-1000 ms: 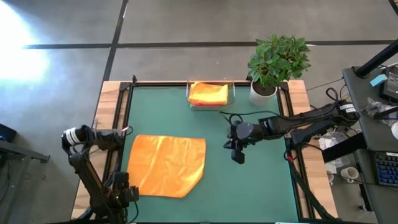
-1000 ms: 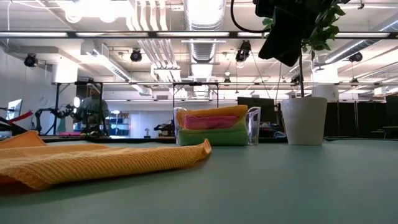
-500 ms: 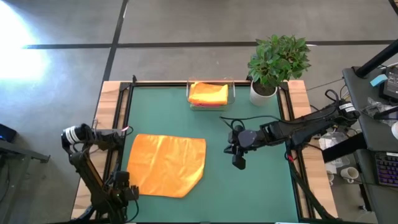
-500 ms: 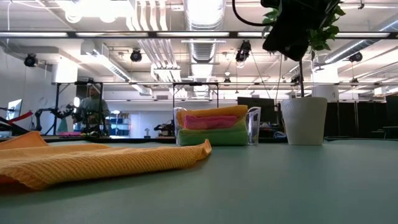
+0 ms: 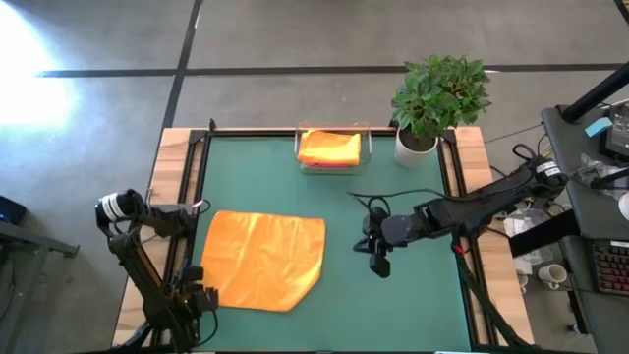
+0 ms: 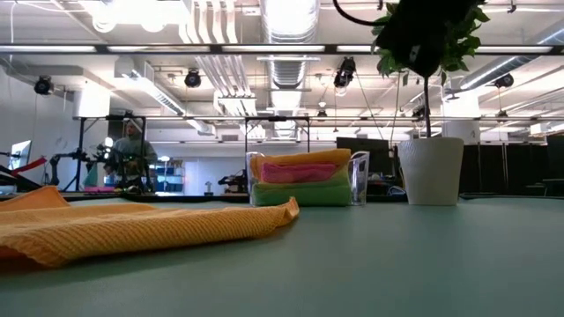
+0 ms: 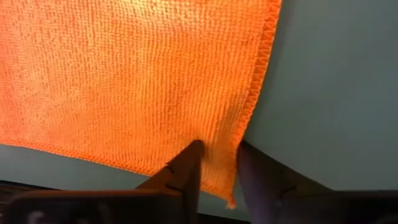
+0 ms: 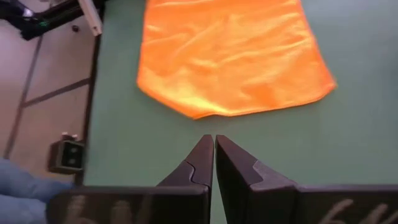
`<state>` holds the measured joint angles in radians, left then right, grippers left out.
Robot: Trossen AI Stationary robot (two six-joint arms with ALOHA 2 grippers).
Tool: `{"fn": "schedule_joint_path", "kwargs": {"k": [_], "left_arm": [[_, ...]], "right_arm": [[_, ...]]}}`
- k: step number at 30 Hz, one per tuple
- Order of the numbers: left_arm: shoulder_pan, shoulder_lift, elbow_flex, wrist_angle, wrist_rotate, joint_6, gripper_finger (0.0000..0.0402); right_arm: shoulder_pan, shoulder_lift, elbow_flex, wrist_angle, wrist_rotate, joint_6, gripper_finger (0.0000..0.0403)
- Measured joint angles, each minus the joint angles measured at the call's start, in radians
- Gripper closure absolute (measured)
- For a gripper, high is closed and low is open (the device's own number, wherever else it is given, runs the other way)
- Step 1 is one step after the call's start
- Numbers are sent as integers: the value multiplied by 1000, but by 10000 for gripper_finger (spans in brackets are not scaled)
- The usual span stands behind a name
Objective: Fold microfiber towels
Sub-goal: Fold the orange towel
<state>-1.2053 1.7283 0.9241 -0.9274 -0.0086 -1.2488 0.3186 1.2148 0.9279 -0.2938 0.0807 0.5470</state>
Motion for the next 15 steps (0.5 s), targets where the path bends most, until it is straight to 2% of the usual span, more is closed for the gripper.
{"fn": "schedule_joint_path", "kwargs": {"k": [6,12,15], "left_arm": [[1,1,-2,-19,-9,-1,391],[20,-18,45,-38,-2,3,399],[36,-39,95,12,-10,24,400]], "right_arm": [[63,0,0,55,3,70,392],[117,0,4,124,60,100,392],[137,0,25,134,95,95,392]]}}
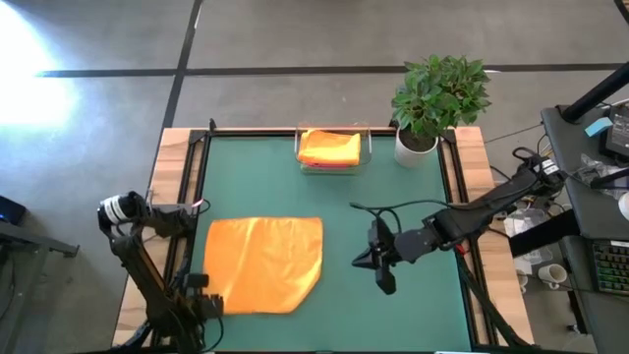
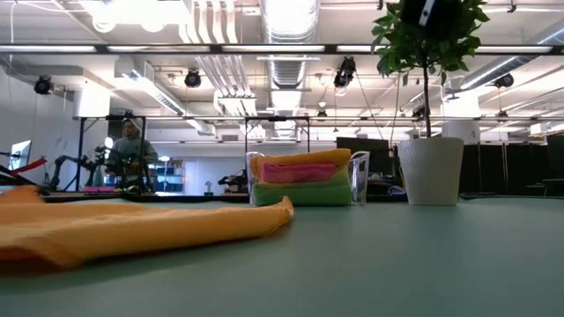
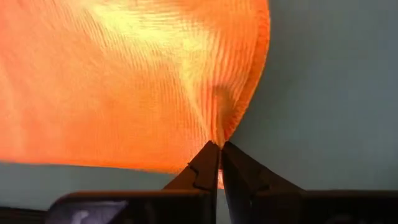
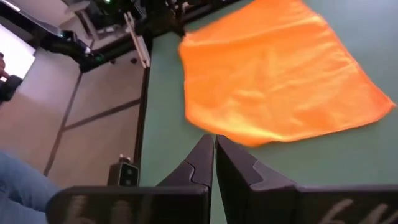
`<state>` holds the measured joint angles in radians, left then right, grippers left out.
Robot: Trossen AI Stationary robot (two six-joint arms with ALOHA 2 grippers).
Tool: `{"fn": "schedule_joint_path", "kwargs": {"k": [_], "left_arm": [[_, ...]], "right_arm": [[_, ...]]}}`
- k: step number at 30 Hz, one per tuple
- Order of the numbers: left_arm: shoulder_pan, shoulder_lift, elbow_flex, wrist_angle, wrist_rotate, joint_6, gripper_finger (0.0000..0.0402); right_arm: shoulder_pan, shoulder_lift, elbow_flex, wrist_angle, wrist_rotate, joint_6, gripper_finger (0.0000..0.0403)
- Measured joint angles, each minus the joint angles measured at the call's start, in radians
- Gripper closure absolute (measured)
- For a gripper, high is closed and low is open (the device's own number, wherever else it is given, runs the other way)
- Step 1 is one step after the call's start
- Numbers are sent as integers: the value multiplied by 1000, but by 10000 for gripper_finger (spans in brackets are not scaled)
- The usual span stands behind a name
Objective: Fold microfiber towels
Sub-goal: Fold the orange towel
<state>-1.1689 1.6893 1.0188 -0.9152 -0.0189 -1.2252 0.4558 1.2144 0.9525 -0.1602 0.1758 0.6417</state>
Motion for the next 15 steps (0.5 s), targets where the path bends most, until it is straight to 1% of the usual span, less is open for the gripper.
{"fn": "schedule_joint_path", "kwargs": {"k": [5,8,15], "left_arm": [[31,-62,67,-2,1,70,400],[56,-117,92,-3,0,106,400],[119,-199,95,-5,2,103,400]], "right_arm": [[4,0,34,-3,28,-14,392],[6,21,67,-5,34,-39,392],[17,166,207,-47,36,-156,392]]}}
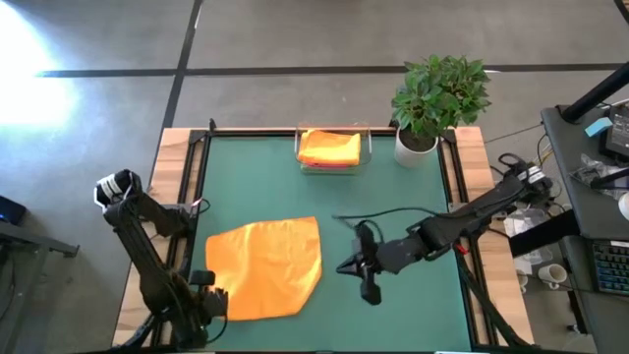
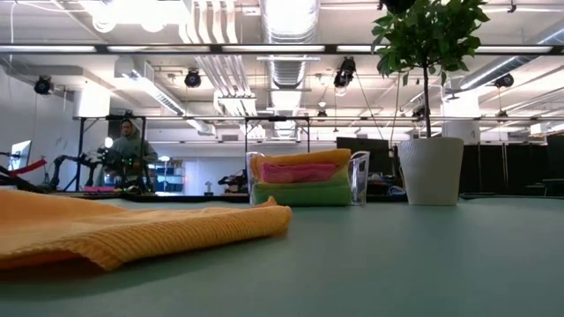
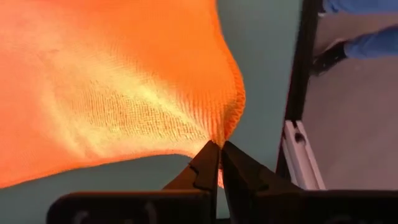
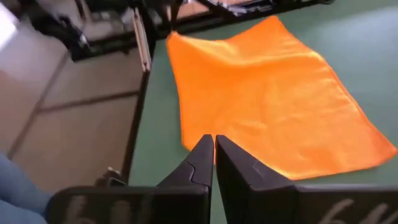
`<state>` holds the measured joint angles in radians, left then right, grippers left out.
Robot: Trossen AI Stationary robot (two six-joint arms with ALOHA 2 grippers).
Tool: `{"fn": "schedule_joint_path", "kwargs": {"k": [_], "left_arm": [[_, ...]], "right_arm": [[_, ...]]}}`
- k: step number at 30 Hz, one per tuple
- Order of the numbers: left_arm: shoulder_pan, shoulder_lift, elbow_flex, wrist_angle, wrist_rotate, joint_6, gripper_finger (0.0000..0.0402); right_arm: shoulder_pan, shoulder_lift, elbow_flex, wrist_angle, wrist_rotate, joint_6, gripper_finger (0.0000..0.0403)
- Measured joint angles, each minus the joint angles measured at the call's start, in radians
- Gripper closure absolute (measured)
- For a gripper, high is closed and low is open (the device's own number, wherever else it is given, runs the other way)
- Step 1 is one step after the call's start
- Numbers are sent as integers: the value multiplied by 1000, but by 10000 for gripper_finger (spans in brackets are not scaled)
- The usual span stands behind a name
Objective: Fold microfiber towels
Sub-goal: Fold the orange towel
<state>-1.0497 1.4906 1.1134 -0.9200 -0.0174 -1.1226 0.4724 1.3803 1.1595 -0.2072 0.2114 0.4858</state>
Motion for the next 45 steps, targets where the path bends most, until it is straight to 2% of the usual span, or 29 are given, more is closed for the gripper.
{"fn": "schedule_joint_path", "kwargs": {"k": [4,12,22,26,34,41,45], "left_arm": [[29,-7,-6,-6,2,-49,400],[49,-23,4,-6,13,-51,400],[53,-98,5,-4,15,-77,400],[56,-133,5,-4,15,-102,400],[56,-186,5,-4,15,-103,400],[58,-217,5,-4,7,-103,400],[62,-229,5,-4,7,-103,400]], "right_arm": [[11,115,108,-69,0,-38,392],[51,354,344,-219,0,-55,392],[71,577,566,-247,-1,-80,392],[69,661,685,-310,-3,-112,388],[53,836,977,-527,-28,-145,334],[44,973,1150,-551,-29,-295,274],[41,1021,1196,-542,-28,-373,254]]}}
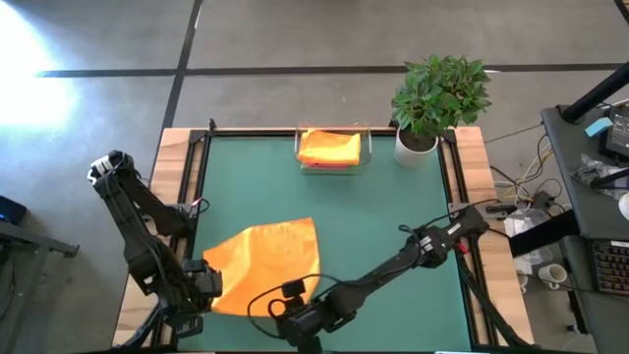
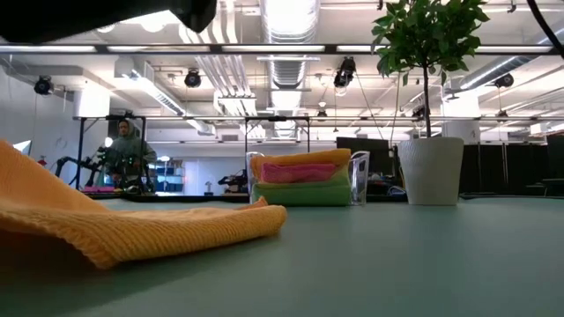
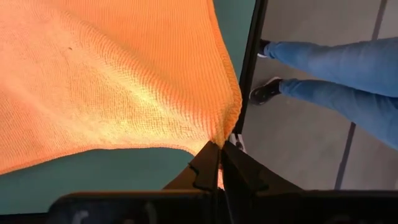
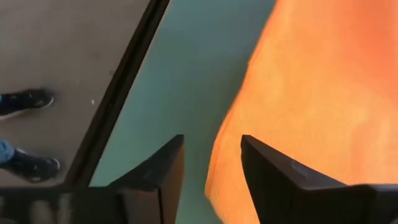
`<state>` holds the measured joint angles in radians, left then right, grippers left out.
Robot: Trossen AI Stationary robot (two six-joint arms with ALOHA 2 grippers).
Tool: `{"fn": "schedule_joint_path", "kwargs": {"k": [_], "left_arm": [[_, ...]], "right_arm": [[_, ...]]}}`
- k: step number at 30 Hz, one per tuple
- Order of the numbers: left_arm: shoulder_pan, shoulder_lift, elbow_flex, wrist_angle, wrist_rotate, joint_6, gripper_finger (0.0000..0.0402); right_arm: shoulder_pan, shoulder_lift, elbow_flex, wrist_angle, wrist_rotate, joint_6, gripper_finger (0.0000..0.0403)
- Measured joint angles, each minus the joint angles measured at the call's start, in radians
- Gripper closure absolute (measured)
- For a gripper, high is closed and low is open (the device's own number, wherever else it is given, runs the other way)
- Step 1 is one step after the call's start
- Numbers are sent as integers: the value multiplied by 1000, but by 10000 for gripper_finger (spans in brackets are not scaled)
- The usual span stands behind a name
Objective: Fold microfiber towels
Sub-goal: Fold the orange towel
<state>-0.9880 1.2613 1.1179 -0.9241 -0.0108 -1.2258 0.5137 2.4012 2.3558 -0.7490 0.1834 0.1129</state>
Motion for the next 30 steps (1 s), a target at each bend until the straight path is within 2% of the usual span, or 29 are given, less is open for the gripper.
{"fn": "schedule_joint_path", "kwargs": {"k": [15,17,20,30], "left_arm": [[1,-4,40,2,-27,1,400],[1,-5,52,4,-34,1,400],[1,-5,73,4,-50,2,400],[2,-14,91,1,-93,2,400]], "right_arm": [[-13,73,-1,191,30,-9,248],[-14,79,-1,217,61,1,248],[-19,84,-1,214,113,27,248],[-21,89,-1,216,97,117,248]]}}
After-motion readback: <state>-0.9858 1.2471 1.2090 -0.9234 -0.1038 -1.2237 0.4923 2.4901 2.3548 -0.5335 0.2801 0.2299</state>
